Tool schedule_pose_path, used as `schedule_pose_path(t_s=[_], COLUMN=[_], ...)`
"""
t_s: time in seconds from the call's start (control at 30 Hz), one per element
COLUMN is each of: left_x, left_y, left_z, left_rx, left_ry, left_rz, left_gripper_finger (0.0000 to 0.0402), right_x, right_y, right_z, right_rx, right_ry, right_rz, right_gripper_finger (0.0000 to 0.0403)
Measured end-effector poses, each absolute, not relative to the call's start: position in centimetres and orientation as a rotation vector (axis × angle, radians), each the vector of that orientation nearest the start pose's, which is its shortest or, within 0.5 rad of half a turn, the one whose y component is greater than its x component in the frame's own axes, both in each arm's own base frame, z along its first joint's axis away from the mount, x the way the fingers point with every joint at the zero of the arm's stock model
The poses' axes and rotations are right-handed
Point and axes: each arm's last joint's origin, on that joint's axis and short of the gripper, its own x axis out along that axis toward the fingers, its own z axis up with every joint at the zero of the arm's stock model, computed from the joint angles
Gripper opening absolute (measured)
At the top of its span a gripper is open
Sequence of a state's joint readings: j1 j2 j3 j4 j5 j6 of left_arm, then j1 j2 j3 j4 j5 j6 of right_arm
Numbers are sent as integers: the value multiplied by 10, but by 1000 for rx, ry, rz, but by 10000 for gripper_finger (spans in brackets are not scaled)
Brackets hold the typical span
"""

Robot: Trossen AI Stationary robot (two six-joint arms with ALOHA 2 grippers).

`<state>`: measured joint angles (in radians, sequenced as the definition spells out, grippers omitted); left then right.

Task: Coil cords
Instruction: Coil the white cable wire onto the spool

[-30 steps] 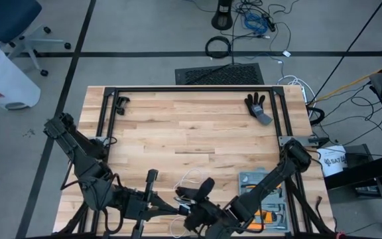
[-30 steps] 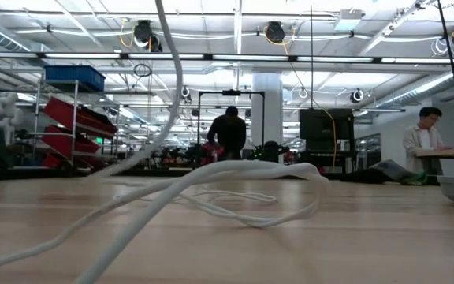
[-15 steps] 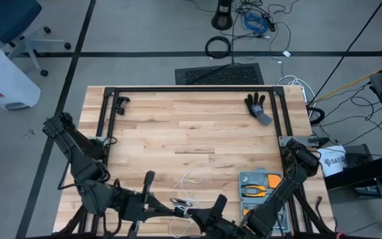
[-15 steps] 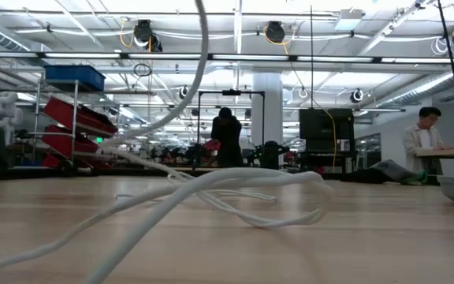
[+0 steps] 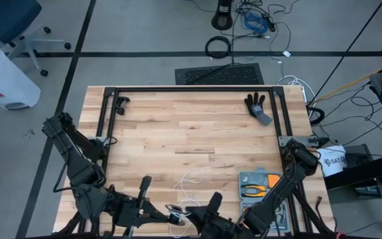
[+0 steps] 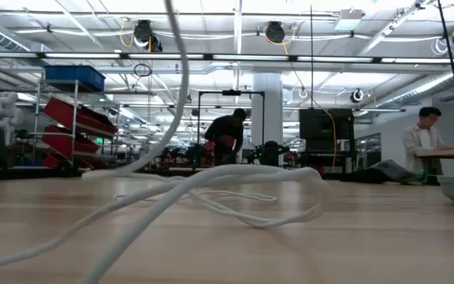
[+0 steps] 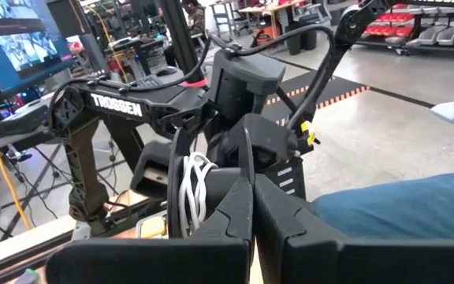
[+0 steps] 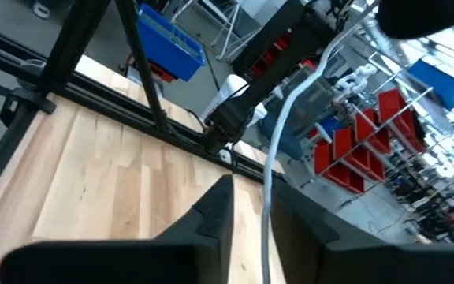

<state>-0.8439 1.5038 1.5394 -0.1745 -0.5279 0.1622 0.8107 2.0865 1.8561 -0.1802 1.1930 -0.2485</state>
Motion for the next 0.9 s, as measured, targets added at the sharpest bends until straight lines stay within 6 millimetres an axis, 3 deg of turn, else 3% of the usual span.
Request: schedule_pose_path(t_s=[0.2, 0.53, 0.9], left_x=[234, 234, 234], left_y=[-243, -243, -243], left_z=[423, 423, 423], left_rx=[249, 235, 225], left_ry=[82, 84, 88], left_rz=[-327, -326, -326], left_gripper_finger=[2, 2, 2], right_x=[348, 345, 345], right_y=[323, 326, 326], right_z=[303, 303, 302], right_rx=[-598, -610, -614], right_ry=[281, 282, 287], right_rz=[-334, -337, -330], right_gripper_finger=[81, 21, 64])
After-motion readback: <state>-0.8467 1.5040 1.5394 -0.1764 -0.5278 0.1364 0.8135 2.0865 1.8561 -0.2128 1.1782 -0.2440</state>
